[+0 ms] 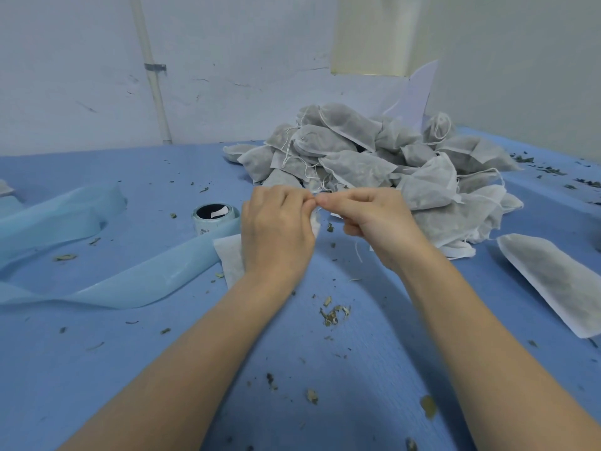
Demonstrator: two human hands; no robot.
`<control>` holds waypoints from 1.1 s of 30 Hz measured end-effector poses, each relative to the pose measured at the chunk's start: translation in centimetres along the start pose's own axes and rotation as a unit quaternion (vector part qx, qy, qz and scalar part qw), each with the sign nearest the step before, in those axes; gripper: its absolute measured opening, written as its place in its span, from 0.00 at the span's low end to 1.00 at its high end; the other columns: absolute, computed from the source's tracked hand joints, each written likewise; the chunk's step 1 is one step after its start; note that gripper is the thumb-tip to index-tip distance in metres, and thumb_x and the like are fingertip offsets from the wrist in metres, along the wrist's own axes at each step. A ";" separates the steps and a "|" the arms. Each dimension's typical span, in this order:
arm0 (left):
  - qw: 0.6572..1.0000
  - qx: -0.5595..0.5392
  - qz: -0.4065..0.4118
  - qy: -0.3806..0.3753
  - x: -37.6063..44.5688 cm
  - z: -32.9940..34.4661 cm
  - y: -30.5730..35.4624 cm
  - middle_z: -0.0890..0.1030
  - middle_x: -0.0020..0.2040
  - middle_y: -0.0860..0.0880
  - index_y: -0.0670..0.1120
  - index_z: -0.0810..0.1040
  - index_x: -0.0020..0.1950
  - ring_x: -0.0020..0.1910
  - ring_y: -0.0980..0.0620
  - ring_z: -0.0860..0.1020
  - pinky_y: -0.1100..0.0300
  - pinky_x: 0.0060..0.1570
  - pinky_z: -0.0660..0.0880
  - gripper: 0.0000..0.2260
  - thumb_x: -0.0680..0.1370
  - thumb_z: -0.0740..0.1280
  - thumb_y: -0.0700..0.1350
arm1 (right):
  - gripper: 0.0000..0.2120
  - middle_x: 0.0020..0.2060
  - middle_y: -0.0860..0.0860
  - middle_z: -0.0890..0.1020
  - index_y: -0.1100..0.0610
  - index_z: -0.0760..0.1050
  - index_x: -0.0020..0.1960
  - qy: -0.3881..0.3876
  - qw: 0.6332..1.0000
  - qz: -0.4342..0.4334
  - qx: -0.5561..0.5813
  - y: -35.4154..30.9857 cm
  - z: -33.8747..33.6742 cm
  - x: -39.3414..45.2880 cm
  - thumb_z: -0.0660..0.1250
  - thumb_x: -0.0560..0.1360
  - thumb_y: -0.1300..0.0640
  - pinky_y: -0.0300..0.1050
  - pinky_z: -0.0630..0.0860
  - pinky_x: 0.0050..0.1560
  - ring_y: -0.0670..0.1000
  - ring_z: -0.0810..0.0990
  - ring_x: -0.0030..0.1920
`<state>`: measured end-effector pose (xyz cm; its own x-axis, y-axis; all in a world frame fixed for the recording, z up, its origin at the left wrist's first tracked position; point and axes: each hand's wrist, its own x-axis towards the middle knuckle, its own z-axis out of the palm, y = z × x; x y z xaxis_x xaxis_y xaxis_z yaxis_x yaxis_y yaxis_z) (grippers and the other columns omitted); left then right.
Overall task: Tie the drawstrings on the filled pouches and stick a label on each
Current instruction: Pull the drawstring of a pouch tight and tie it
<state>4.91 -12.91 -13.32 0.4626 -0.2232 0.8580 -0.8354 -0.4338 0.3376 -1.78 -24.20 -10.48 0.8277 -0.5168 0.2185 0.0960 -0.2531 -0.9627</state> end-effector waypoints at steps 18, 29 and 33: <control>0.977 0.006 -0.198 -0.083 2.0 -0.4 0.0 0.64 0.50 0.51 0.50 0.72 0.47 0.58 0.46 0.62 0.62 0.45 0.47 0.04 0.80 0.59 0.43 | 0.08 0.26 0.50 0.67 0.51 0.78 0.37 0.055 0.997 -0.058 0.019 1.1 2.0 0.3 0.70 0.75 0.57 0.37 0.66 0.34 0.46 0.66 0.29; 0.882 -0.246 -0.383 -0.122 1.5 -0.6 -0.7 0.73 0.49 0.50 0.49 0.72 0.51 0.52 0.48 0.75 0.50 0.59 0.71 0.16 0.72 0.69 0.58 | 0.01 0.32 0.43 0.83 0.51 0.83 0.42 0.229 0.969 -0.029 0.085 2.3 0.6 1.2 0.74 0.72 0.56 0.28 0.73 0.41 0.38 0.79 0.36; 0.657 -0.472 -0.520 -0.274 1.2 -0.4 -0.4 0.82 0.54 0.44 0.42 0.76 0.61 0.52 0.45 0.81 0.47 0.58 0.76 0.26 0.69 0.72 0.55 | 0.07 0.37 0.45 0.81 0.58 0.83 0.48 0.294 0.945 0.007 0.144 2.6 0.9 1.6 0.71 0.74 0.55 0.42 0.77 0.51 0.43 0.78 0.40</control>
<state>5.65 -12.64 -12.28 0.7501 -0.6276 -0.2085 0.3251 0.0754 0.9427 0.29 -24.96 -12.74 0.3887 -0.9047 0.1746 0.3036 -0.0532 -0.9513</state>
